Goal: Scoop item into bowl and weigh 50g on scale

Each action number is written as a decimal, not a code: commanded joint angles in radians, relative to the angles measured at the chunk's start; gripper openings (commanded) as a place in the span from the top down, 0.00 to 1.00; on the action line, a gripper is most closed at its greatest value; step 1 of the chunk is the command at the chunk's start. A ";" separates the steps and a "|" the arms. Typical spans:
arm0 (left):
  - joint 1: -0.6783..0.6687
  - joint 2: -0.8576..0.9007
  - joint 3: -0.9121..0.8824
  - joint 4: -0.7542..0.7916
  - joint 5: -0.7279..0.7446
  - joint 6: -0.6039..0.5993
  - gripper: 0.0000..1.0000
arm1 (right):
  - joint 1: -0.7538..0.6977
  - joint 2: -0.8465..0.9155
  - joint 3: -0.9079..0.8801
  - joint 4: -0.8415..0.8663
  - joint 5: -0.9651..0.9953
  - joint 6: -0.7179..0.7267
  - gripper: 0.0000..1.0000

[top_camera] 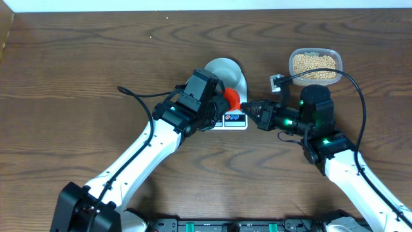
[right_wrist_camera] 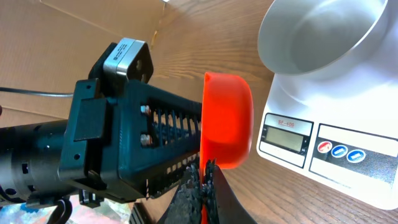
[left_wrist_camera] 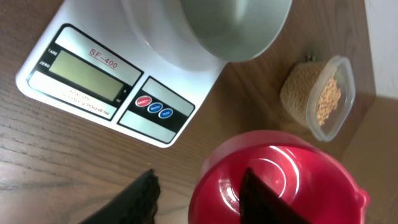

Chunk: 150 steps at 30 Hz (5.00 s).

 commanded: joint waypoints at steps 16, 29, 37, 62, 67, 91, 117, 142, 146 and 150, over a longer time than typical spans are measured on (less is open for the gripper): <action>-0.003 -0.004 0.010 -0.029 -0.008 0.361 0.32 | -0.044 -0.045 0.055 -0.238 0.219 -0.137 0.99; -0.003 -0.004 0.010 -0.120 -0.007 0.681 0.37 | -0.046 -0.251 0.391 -0.882 0.529 -0.328 0.99; -0.003 -0.004 0.010 -0.116 -0.007 0.807 0.44 | -0.075 -0.310 0.453 -0.913 0.721 -0.394 0.99; -0.010 -0.004 0.010 -0.099 -0.007 0.810 0.38 | -0.137 -0.203 0.453 -0.867 0.740 -0.560 0.99; -0.010 0.005 0.009 -0.085 -0.007 0.810 0.58 | -0.138 -0.160 0.453 -0.856 0.740 -0.560 0.99; -0.069 0.261 0.008 0.044 -0.132 0.741 0.92 | -0.162 -0.109 0.453 -0.804 0.739 -0.533 0.99; -0.082 0.305 0.001 0.167 -0.198 0.933 0.93 | -0.162 -0.093 0.450 -0.808 0.735 -0.533 0.99; -0.082 0.357 -0.001 0.177 -0.192 0.940 0.93 | -0.162 -0.093 0.450 -0.816 0.709 -0.533 0.99; -0.084 0.357 -0.001 0.173 -0.186 0.940 0.93 | -0.162 -0.093 0.450 -0.816 0.709 -0.533 0.99; -0.084 0.357 -0.002 0.174 -0.186 0.940 0.93 | -0.162 -0.093 0.450 -0.816 0.709 -0.533 0.99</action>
